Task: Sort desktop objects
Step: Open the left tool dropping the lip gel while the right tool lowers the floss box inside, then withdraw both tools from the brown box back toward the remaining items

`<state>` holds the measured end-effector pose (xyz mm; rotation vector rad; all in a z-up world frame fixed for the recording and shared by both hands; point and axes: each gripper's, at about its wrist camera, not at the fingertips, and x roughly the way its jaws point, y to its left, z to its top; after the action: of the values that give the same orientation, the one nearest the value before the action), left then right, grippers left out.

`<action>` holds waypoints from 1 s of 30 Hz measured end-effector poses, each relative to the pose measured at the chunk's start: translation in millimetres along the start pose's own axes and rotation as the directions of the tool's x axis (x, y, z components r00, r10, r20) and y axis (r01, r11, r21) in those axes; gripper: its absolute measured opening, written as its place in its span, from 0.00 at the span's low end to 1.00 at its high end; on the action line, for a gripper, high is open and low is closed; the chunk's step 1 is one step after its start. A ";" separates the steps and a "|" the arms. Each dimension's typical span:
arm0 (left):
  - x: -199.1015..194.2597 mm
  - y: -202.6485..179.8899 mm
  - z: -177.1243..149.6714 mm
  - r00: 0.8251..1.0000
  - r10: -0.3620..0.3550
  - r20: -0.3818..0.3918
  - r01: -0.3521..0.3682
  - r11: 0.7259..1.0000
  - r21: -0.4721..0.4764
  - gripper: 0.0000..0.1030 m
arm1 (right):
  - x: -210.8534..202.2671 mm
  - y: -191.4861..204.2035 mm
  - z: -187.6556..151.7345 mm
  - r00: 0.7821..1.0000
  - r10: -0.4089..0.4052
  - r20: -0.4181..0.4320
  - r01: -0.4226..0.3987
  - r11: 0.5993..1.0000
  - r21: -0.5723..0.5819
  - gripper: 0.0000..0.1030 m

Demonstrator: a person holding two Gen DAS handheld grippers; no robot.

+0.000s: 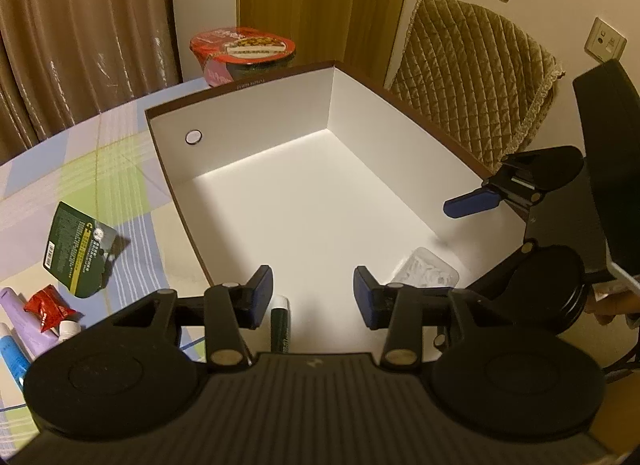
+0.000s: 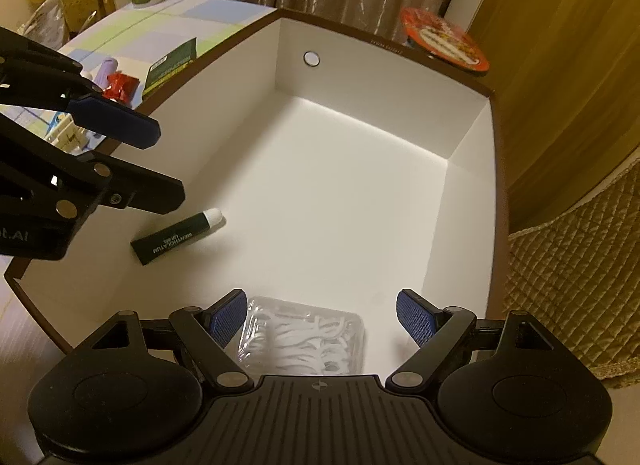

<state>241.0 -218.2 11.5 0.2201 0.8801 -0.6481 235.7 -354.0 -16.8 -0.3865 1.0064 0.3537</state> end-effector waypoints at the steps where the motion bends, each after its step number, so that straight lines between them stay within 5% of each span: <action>1: -1.6 0.6 -0.1 1.000 0.002 0.002 -0.002 1.000 0.000 0.38 | -1.8 -0.1 0.0 1.000 -0.003 0.004 0.003 1.000 0.002 0.82; 12: -22.8 1.3 -6.5 0.999 0.021 0.032 -0.021 1.000 -0.001 0.41 | -30.0 7.6 -3.3 0.997 -0.040 0.069 0.038 0.999 0.031 0.82; 27: -76.9 -3.0 -42.7 0.993 0.064 0.094 -0.064 0.998 -0.004 0.79 | -82.2 37.5 -19.1 0.978 -0.090 0.189 0.067 0.990 0.125 0.82; 29: -84.7 0.1 -50.3 0.993 0.071 0.098 -0.071 0.997 -0.012 0.83 | -87.1 41.2 -22.3 0.976 -0.100 0.196 0.073 0.988 0.138 1.00; 30: -88.0 2.3 -54.2 0.992 0.076 0.099 -0.075 0.997 -0.015 0.85 | -90.4 43.8 -24.4 0.971 -0.115 0.209 0.086 0.986 0.144 1.00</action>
<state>166.8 -154.6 45.2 0.2089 0.7762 -0.5784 153.3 -336.7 43.2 -0.2695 0.7892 0.2291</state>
